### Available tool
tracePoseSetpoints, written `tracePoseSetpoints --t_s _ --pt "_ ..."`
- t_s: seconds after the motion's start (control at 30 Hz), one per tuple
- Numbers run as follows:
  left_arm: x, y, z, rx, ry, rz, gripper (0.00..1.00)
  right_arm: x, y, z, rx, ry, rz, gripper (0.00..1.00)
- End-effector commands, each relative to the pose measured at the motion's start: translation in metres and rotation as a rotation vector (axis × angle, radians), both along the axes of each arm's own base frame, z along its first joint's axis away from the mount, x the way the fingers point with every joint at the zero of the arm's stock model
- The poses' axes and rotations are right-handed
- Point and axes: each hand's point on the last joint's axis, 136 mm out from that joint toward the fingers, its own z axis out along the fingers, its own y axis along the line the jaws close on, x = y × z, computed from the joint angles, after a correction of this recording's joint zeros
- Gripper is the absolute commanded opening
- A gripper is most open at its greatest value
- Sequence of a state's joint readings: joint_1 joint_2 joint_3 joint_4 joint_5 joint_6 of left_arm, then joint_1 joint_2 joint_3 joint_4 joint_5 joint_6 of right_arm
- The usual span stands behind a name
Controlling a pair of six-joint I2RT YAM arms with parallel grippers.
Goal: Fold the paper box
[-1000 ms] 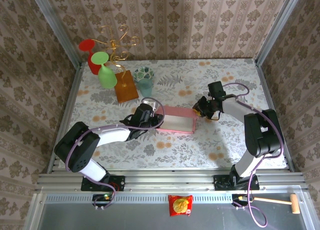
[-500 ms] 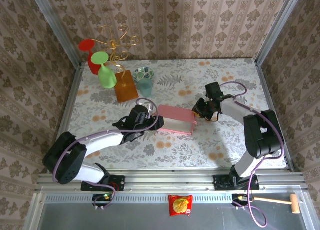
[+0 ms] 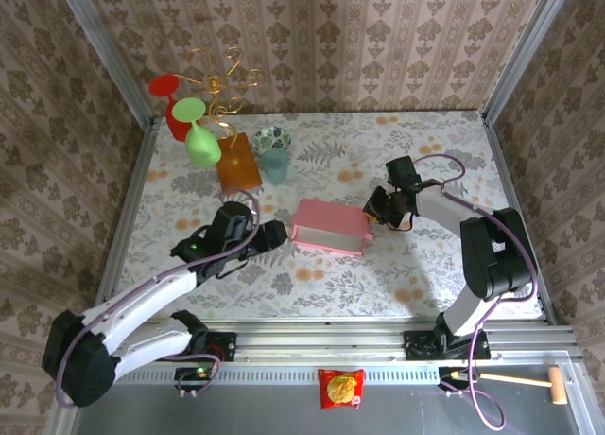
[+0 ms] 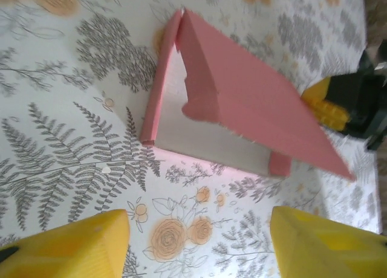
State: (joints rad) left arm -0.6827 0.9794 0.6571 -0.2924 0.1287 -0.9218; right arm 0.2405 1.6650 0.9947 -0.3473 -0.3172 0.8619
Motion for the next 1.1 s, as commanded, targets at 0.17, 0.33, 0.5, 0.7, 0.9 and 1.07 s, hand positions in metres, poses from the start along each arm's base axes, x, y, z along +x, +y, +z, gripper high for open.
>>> tracePoseSetpoints --t_s 0.17,0.33,0.5,0.7,0.9,1.07 --pt "0.038 -0.005 0.008 -0.077 0.128 0.003 0.65 -0.004 -0.001 0.001 -0.098 -0.009 0.072 0.14" --pt "0.059 -0.041 -0.017 -0.050 0.187 -0.147 0.53 -0.006 -0.003 -0.002 -0.127 -0.012 0.091 0.13" --pt "0.065 -0.051 -0.052 -0.019 0.225 -0.176 0.40 -0.005 -0.004 -0.001 -0.142 -0.018 0.099 0.13" --pt "0.057 -0.059 -0.077 0.016 0.249 -0.213 0.40 -0.004 -0.003 -0.001 -0.154 -0.020 0.113 0.13" --pt "0.047 -0.060 -0.101 0.071 0.290 -0.241 0.39 -0.004 -0.002 -0.003 -0.167 -0.012 0.129 0.12" --pt "0.037 -0.050 -0.120 0.156 0.319 -0.250 0.35 -0.002 -0.003 0.008 -0.175 -0.029 0.126 0.16"
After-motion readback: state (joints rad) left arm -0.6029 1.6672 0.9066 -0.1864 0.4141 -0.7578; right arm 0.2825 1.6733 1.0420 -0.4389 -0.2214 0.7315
